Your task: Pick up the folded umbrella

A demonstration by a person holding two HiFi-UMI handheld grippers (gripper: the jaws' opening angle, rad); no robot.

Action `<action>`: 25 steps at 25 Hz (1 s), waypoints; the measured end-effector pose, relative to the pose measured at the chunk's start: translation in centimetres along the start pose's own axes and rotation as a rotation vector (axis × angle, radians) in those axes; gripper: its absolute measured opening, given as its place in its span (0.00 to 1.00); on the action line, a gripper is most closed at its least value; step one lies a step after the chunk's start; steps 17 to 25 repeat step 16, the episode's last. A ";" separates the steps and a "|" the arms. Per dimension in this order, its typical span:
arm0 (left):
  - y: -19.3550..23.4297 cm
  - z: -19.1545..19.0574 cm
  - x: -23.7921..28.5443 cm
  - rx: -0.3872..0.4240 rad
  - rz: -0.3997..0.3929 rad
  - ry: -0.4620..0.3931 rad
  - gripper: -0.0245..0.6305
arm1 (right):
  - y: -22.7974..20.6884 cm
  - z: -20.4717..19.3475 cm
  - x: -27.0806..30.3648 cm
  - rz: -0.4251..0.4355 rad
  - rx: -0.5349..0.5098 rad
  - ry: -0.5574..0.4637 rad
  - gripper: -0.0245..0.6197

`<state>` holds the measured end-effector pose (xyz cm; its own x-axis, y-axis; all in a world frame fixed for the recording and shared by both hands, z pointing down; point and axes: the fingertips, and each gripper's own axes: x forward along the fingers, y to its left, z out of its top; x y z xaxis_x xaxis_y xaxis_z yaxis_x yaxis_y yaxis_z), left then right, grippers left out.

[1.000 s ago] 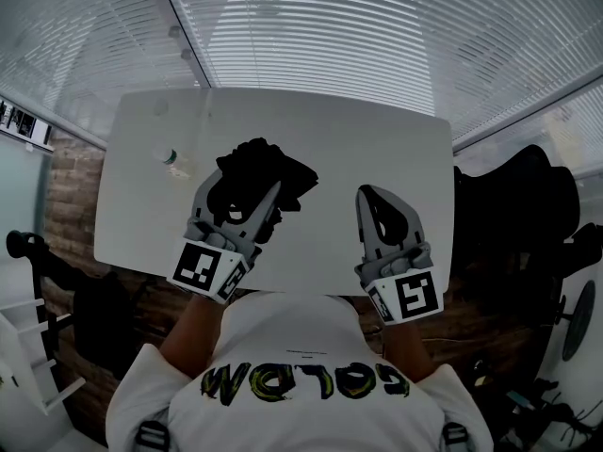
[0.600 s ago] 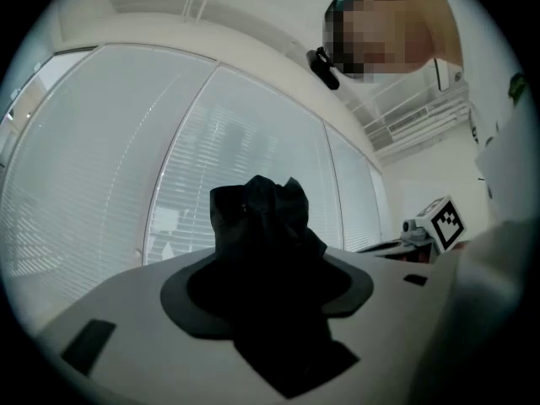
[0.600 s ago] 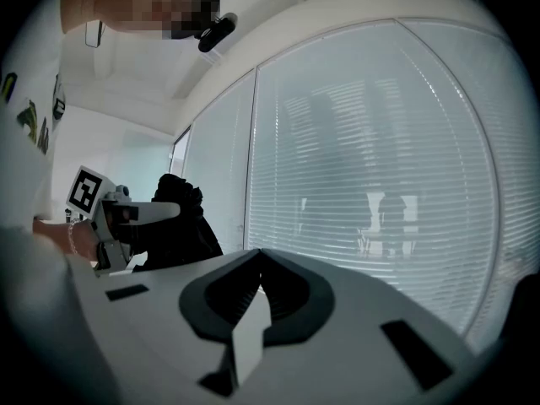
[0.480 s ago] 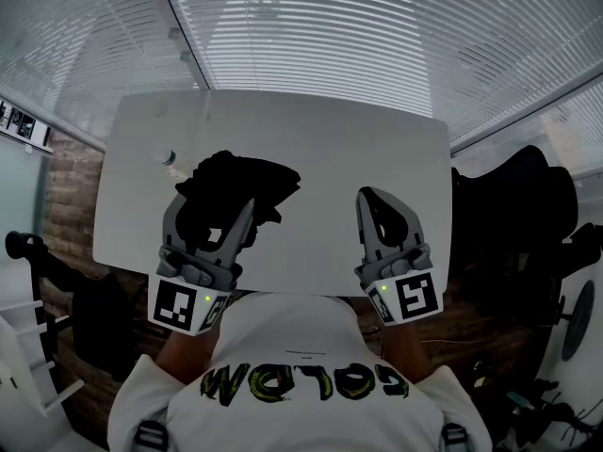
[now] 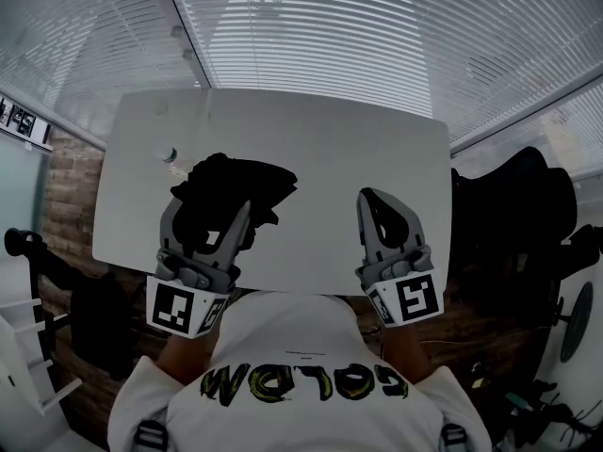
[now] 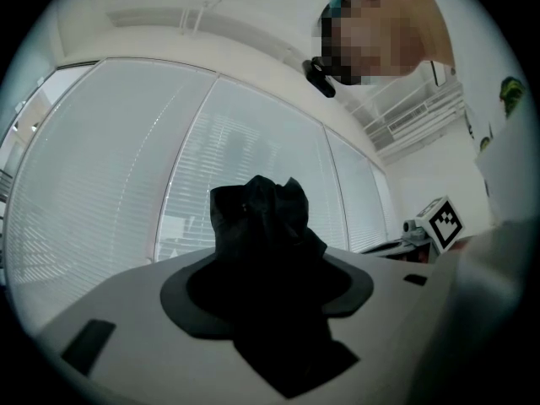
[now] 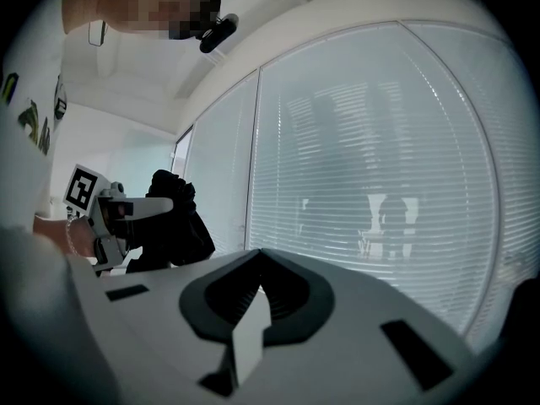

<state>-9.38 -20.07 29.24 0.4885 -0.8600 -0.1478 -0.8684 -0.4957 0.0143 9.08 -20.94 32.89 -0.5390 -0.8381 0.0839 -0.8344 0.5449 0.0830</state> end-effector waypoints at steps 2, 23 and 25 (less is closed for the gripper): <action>0.0 0.0 -0.1 -0.001 0.000 0.000 0.42 | 0.0 -0.2 -0.1 -0.002 0.003 0.003 0.05; 0.0 0.3 -0.4 -0.008 -0.008 0.001 0.42 | 0.3 -0.2 -0.4 -0.006 -0.004 0.002 0.05; 0.0 0.3 -0.4 -0.008 -0.008 0.001 0.42 | 0.3 -0.2 -0.4 -0.006 -0.004 0.002 0.05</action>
